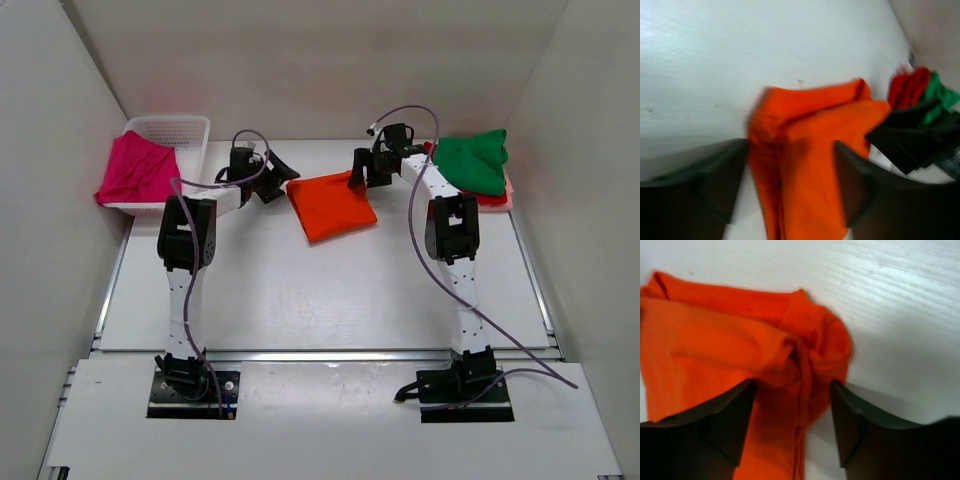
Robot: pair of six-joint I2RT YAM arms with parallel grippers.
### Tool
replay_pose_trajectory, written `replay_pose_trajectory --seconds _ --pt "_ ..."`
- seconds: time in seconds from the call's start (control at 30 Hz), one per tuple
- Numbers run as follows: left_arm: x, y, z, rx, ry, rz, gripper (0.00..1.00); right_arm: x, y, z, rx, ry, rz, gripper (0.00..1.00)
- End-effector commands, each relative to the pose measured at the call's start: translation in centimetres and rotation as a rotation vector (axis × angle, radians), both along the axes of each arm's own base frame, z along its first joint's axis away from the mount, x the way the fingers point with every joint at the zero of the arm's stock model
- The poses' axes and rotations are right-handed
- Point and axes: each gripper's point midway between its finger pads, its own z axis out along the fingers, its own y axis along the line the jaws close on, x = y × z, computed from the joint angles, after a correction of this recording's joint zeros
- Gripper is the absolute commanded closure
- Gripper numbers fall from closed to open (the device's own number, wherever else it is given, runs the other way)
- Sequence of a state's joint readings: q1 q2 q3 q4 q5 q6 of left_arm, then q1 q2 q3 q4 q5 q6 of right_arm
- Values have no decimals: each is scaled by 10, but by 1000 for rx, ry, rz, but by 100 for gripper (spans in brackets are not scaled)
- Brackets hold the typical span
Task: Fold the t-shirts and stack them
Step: Fold the long partially folded tshirt into a neat square
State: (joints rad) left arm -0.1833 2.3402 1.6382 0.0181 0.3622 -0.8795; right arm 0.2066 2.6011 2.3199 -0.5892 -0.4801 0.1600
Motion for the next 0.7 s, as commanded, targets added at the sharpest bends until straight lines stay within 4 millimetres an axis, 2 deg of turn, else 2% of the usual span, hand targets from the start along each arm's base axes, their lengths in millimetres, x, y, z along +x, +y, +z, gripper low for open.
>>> replay_pose_trajectory --seconds 0.0,0.03,0.07,0.1,0.13,0.17,0.2,0.23,0.27,0.3,0.33,0.4,0.43,0.47,0.5,0.53,0.57,0.6,0.67 --pt "-9 13 11 -54 -29 10 4 -17 -9 19 -191 -55 -12 33" --pt "-10 11 16 -79 -53 10 1 -25 -9 8 -211 -39 -20 23" --pt "-8 13 35 -91 -100 16 1 -29 -11 19 -215 -56 -25 18" --pt "-13 11 48 -86 -117 18 1 -25 -10 43 -221 -119 -45 16" --pt "-15 18 60 -54 -150 31 1 -29 -10 54 -224 -145 -61 13" --pt "-17 17 67 -36 -153 28 1 -36 -11 48 -229 -130 -67 12" --pt "-20 16 84 -1 -198 17 1 -33 -12 74 -214 -188 -91 12" --pt "-24 13 98 16 -218 3 1 -38 -16 81 -219 -210 -108 12" --pt "-31 6 101 19 -209 -16 1 -44 -15 79 -208 -222 -108 13" --pt "-33 5 113 33 -236 -25 1 -47 -15 96 -195 -255 -112 14" --pt "-38 0 117 44 -221 -40 1 -54 -16 98 -182 -256 -119 14" --pt "-50 -11 108 85 -178 -79 2 -62 -16 92 -164 -236 -106 14" --pt "-57 -11 103 108 -147 -87 1 -68 -23 84 -152 -200 -114 14" --pt "-67 -22 95 120 -124 -117 1 -71 -25 84 -120 -179 -112 14" --pt "-73 -28 89 122 -105 -133 1 -75 -32 75 -100 -145 -128 14" --pt "-76 -37 85 105 -95 -155 1 -77 -31 81 -57 -145 -113 13" --pt "-77 -38 79 91 -74 -157 2 -81 -34 76 -18 -119 -118 12" --pt "-73 -50 87 64 -96 -174 1 -84 -35 74 21 -105 -117 12" --pt "-68 -64 71 37 -63 -193 2 -83 -38 67 64 -82 -133 7"
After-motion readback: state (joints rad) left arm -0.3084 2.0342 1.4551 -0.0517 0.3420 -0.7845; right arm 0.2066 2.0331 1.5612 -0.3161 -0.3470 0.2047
